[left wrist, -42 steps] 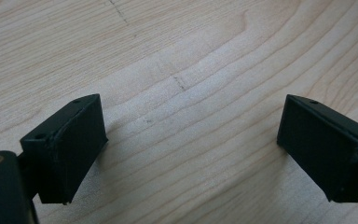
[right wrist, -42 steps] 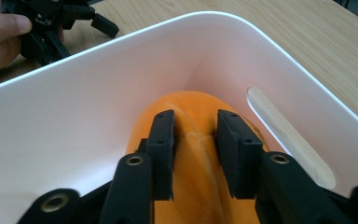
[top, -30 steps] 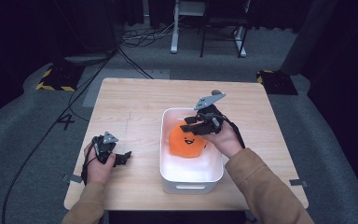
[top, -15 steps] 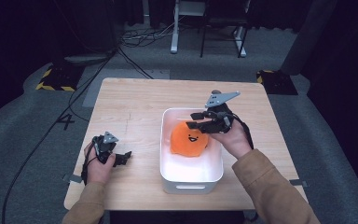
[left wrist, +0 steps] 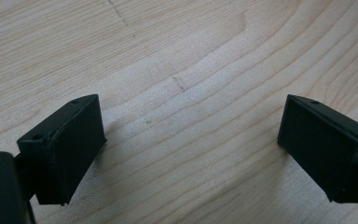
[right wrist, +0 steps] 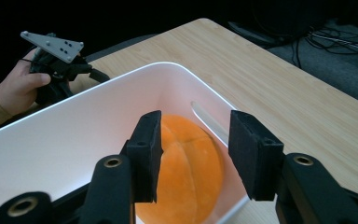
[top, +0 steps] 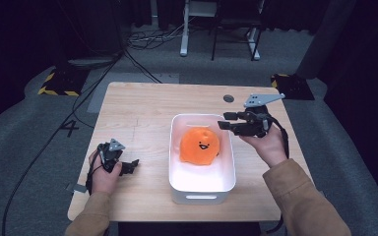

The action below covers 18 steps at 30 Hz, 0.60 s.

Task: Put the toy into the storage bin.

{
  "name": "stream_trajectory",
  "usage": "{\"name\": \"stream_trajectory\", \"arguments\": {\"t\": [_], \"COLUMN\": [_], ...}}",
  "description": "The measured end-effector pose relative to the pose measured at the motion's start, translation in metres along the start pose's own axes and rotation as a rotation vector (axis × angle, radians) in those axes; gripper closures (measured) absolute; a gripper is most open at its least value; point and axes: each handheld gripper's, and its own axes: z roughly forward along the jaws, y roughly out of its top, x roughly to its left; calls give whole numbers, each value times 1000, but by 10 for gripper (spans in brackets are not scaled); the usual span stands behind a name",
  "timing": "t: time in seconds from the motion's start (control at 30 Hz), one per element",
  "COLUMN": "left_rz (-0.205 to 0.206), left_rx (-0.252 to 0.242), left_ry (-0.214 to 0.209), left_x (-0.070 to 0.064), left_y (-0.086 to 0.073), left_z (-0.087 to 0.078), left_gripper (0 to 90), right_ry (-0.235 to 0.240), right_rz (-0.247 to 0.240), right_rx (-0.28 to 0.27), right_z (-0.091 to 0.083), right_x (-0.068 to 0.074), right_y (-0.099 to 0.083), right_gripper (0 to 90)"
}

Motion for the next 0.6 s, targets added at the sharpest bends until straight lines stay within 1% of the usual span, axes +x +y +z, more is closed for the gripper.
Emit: {"name": "stream_trajectory", "arguments": {"t": [0.03, 0.13, 0.17, 0.3, 0.4, 0.53, 0.57, 0.6], "left_rz": [0, -1, -6, -8, -9, -10, -8, -10], "left_rx": [0, -3, -9, -6, -5, -4, -4, -5], "left_ry": [0, 2, 7, 5, 5, 5, 5, 6], "left_x": [0, -1, -1, -1, -1, -1, -1, -1], "left_y": [0, 0, -1, -1, -1, -1, -1, -1], "left_z": [0, 0, 0, 0, 0, -1, -1, -1], "left_gripper": [75, 77, 77, 77, 77, 77, 77, 77], "right_ry": [-6, -33, -46, -83, -104, -127, -123, -134], "right_rz": [14, 21, 42, 78, 99, 113, 103, 87], "right_rx": [-6, -9, -18, -30, -28, -35, -40, -43], "right_z": [-3, -14, -19, -35, -46, -57, -60, -63], "right_x": [-1, -7, -9, -19, -25, -32, -33, -35], "right_y": [-2, -7, -9, -18, -25, -37, -40, -43], "right_gripper": [541, 535, 533, 515, 500, 477, 475, 468]}}
